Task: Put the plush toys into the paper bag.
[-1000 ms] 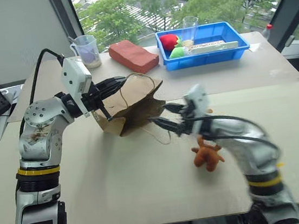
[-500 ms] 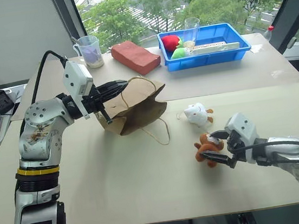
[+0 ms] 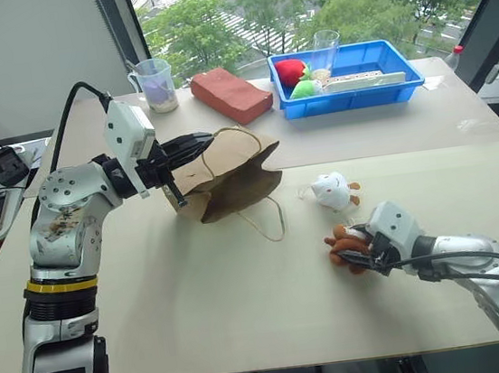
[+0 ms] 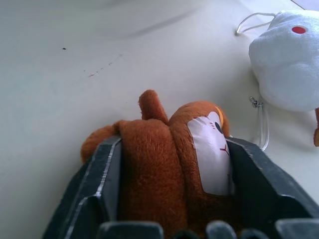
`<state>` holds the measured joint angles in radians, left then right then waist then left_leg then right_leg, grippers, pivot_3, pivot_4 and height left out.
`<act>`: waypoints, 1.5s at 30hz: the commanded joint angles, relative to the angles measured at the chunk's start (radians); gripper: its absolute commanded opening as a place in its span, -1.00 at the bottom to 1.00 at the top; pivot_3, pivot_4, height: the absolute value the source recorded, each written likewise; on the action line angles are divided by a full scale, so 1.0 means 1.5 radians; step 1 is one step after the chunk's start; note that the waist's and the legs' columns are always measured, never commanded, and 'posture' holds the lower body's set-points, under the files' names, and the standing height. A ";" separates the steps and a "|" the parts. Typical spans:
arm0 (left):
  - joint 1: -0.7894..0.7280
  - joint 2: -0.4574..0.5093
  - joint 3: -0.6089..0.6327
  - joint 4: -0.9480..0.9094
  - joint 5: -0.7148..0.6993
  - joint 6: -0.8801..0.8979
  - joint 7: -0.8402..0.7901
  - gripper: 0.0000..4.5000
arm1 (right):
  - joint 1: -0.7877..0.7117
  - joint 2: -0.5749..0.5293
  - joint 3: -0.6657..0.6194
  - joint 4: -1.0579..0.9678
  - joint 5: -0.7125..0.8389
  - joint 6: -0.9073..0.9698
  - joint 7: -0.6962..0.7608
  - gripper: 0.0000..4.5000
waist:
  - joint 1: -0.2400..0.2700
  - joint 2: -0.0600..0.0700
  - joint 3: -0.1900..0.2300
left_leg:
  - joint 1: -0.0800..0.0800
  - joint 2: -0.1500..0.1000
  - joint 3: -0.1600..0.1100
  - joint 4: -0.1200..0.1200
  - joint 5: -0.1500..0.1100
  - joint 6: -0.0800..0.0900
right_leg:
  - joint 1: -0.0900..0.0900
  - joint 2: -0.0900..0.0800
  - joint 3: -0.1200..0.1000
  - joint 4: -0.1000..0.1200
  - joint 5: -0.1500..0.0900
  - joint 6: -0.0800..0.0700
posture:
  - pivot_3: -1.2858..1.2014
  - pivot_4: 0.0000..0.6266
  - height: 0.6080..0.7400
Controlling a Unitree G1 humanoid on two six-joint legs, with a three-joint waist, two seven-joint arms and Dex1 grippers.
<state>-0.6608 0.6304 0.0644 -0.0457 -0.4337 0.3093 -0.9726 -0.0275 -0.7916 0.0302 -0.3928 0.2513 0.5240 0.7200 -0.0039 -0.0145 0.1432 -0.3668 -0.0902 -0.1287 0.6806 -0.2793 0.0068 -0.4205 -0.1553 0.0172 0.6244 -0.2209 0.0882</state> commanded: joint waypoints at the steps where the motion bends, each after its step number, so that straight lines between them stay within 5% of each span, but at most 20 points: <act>1: -0.006 0.010 0.020 -0.020 -0.010 0.001 0.004 -1.00 | 0.007 -0.005 -0.008 0.013 -0.008 0.012 0.004 -0.29 | 0.001 0.000 0.000 | 0.000 0.000 0.000 0.000 0.000 0.000 | 0.000 0.000 0.000 0.000 0.000 0.000 | 0.03 -0.52 1.00; 6: -0.008 0.007 0.018 -0.021 -0.010 0.001 0.006 -1.00 | -0.051 0.030 -0.018 -0.009 0.036 0.042 -0.002 -0.85 | -0.001 -0.001 0.000 | 0.000 0.000 0.000 0.000 0.000 0.000 | 0.000 0.000 0.000 0.000 0.000 0.000 | 0.03 -0.52 1.00; 10: -0.017 0.008 0.019 -0.019 -0.011 0.004 0.007 -1.00 | -0.175 0.134 -0.020 -0.037 0.103 0.122 -0.055 -0.85 | -0.012 -0.001 0.000 | 0.000 0.001 0.000 0.000 0.000 -0.001 | -0.002 0.001 0.000 0.001 0.001 -0.001 | 0.03 -0.52 1.00; 18: -0.030 0.006 0.015 -0.013 -0.008 0.002 0.009 -1.00 | -0.342 0.284 0.059 0.042 0.078 0.177 -0.134 -0.85 | -0.007 -0.001 0.000 | -0.001 0.001 -0.002 -0.001 0.001 -0.002 | -0.003 0.001 -0.001 0.002 0.001 -0.002 | 0.03 -0.52 1.00; 23: -0.047 -0.010 0.006 -0.024 -0.016 0.008 0.013 -1.00 | -0.422 0.378 0.132 0.217 0.000 0.081 -0.165 -0.85 | -0.011 -0.001 0.000 | -0.002 0.001 -0.001 -0.001 0.001 -0.002 | -0.003 0.001 -0.001 0.002 0.001 -0.001 | 0.03 -0.52 1.00; 34: -0.058 -0.029 -0.004 -0.028 -0.013 0.017 0.012 -1.00 | -0.536 0.569 0.102 0.505 -0.051 -0.057 -0.252 -0.85 | -0.033 0.000 0.000 | -0.002 0.001 -0.002 -0.002 0.001 -0.003 | -0.005 0.001 -0.001 0.004 0.001 -0.001 | 0.03 -0.52 1.00; 36: -0.060 -0.030 -0.004 -0.025 -0.011 0.015 0.011 -1.00 | -0.546 0.584 0.093 0.533 -0.052 -0.081 -0.254 -0.40 | -0.035 0.000 0.000 | -0.002 0.001 -0.002 -0.003 0.001 -0.003 | -0.006 0.001 0.000 0.004 0.001 -0.001 | 0.03 -0.52 1.00; 45: -0.046 -0.025 -0.002 -0.020 -0.002 0.005 0.007 -1.00 | -0.497 0.556 0.085 0.447 -0.016 -0.075 -0.152 0.98 | -0.041 0.000 0.000 | -0.002 0.001 -0.002 -0.003 0.001 -0.003 | -0.006 0.001 0.000 0.005 0.001 -0.001 | 0.03 -0.52 1.00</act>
<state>-0.7247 0.5834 0.0498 -0.0565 -0.4336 0.3368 -0.9617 -0.7804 0.0508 0.1650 0.3624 0.2060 0.4077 0.4554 -0.0658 -0.0148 0.1431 -0.3698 -0.0887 -0.1317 0.6764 -0.2776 0.0019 -0.4293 -0.1539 0.0166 0.6313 -0.2191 0.0861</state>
